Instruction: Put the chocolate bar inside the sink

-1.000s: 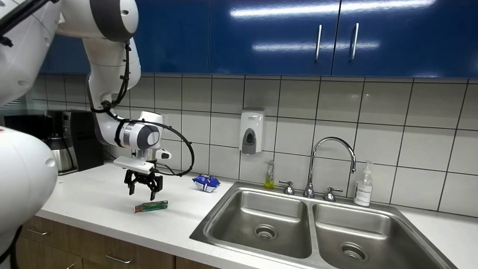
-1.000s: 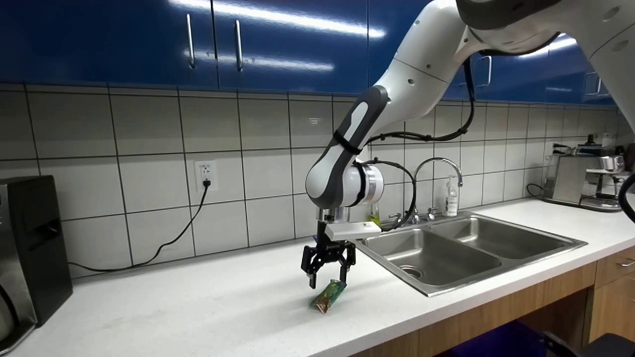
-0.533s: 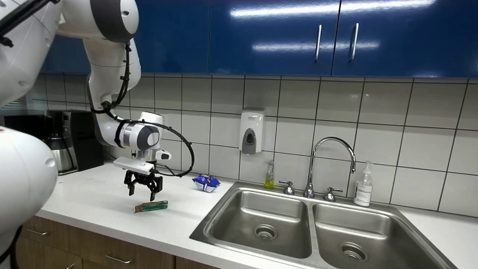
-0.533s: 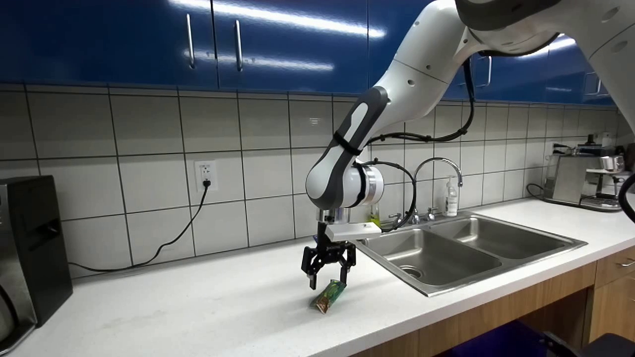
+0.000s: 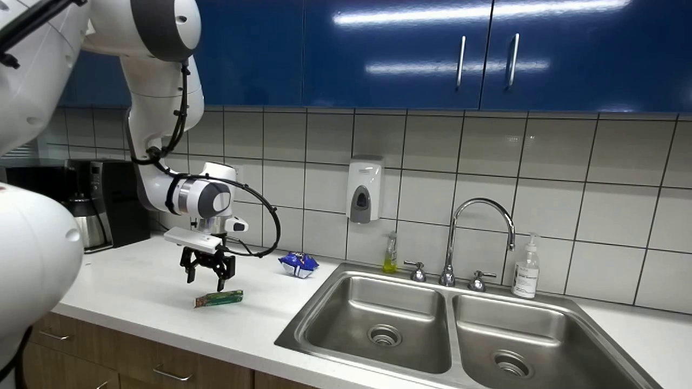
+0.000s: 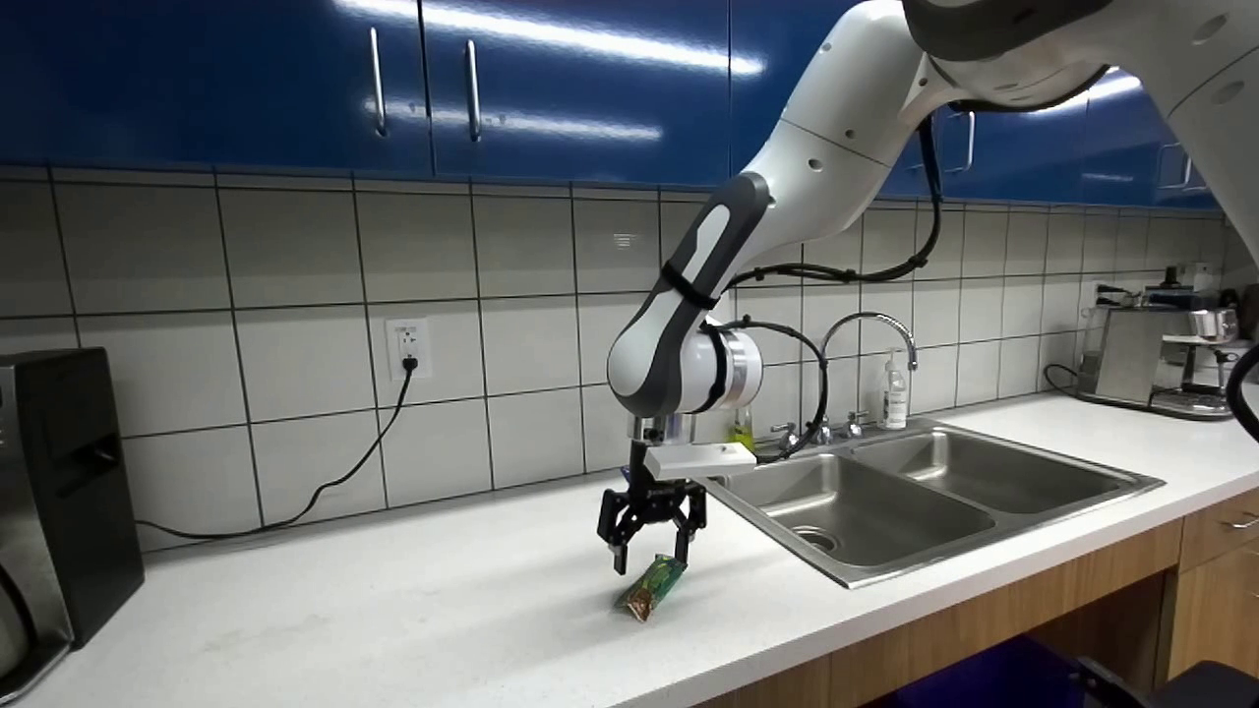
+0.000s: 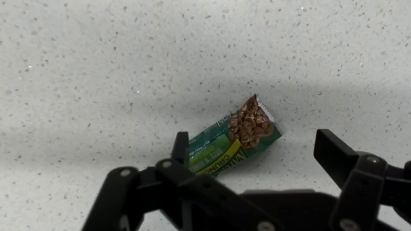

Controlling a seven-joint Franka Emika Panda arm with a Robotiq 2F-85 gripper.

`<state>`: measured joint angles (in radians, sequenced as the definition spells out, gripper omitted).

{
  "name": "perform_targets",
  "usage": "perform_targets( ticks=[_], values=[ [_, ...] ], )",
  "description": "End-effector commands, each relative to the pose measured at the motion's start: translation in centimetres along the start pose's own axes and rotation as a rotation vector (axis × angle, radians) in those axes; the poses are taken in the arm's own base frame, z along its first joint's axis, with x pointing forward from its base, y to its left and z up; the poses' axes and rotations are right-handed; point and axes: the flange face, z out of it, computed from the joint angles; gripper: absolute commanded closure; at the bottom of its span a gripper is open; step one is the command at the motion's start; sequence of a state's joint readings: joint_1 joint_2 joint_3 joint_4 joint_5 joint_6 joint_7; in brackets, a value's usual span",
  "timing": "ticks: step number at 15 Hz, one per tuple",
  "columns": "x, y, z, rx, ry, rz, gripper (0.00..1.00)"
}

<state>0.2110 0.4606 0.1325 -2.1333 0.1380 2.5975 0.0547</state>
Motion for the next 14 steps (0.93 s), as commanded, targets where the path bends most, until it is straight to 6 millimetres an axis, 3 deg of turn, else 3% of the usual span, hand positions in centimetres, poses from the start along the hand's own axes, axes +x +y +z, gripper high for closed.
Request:
perform_targets(
  ticks=[1,14],
  values=[
    [-0.33,-0.41,-0.54,0.011,0.031,0.054,0.0],
    [-0.19,-0.87,0.04,-0.079,0.04,0.351,0.0]
  ],
)
